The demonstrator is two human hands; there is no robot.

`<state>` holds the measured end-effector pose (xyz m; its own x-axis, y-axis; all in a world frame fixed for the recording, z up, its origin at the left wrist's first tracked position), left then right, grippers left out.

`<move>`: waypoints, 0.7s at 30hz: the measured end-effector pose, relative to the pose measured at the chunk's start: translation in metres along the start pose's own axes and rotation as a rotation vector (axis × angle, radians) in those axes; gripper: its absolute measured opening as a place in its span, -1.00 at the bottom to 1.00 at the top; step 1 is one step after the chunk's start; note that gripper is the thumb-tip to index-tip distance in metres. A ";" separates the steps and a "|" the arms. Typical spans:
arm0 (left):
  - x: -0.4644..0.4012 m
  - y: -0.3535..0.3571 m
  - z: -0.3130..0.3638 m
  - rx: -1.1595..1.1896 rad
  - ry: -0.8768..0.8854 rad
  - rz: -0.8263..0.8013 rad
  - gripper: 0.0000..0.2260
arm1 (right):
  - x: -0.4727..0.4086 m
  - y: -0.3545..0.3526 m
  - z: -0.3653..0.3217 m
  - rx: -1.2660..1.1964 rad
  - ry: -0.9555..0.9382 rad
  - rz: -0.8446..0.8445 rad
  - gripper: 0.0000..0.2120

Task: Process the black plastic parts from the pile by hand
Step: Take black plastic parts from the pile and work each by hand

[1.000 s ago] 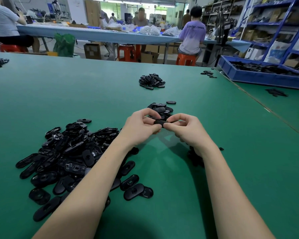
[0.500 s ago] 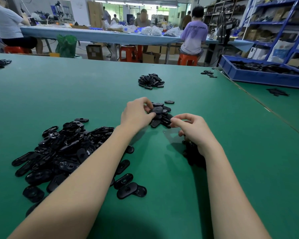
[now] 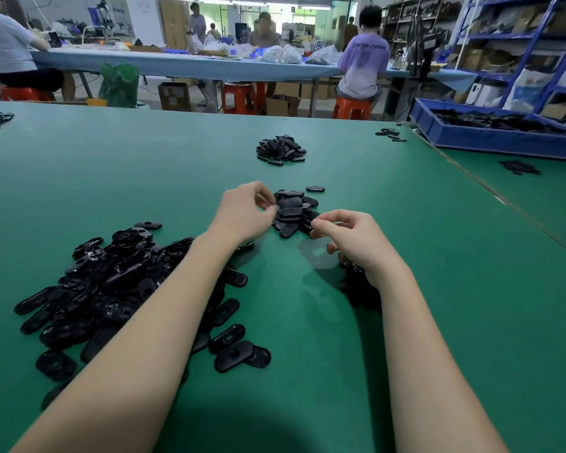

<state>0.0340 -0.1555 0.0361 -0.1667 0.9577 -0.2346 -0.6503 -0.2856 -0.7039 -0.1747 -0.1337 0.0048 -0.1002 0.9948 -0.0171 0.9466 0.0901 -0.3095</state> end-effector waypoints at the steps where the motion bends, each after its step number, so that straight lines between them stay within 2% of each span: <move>1: 0.005 -0.006 -0.003 -0.021 0.009 -0.009 -0.91 | 0.000 0.000 0.000 0.006 0.000 -0.003 -0.91; 5: 0.023 -0.018 -0.020 -0.189 0.000 -0.091 -0.74 | 0.000 0.004 -0.002 0.028 -0.003 -0.021 -0.93; 11: 0.040 -0.005 -0.020 -0.413 0.026 -0.215 -0.77 | 0.001 0.012 -0.003 0.084 0.012 -0.048 -0.91; 18: 0.045 -0.007 -0.012 -0.401 0.075 -0.150 -0.72 | 0.003 -0.002 -0.003 0.100 0.007 0.000 -0.91; 21: 0.046 -0.006 0.003 -0.291 0.125 -0.124 -0.74 | 0.003 -0.019 0.001 0.098 0.020 0.072 -0.92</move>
<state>0.0277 -0.1102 0.0313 0.0045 0.9792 -0.2028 -0.4185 -0.1823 -0.8897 -0.1930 -0.1328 0.0095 -0.0264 0.9994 -0.0241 0.9166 0.0146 -0.3994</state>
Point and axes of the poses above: each hand's wrist, its own x-axis away from the middle knuckle, its own y-axis out of the palm, z = x × y, the point moved 10 cm from there along -x, towards the middle knuckle, and after that the axes turned 2 degrees about -y, right-handed, at the moved point
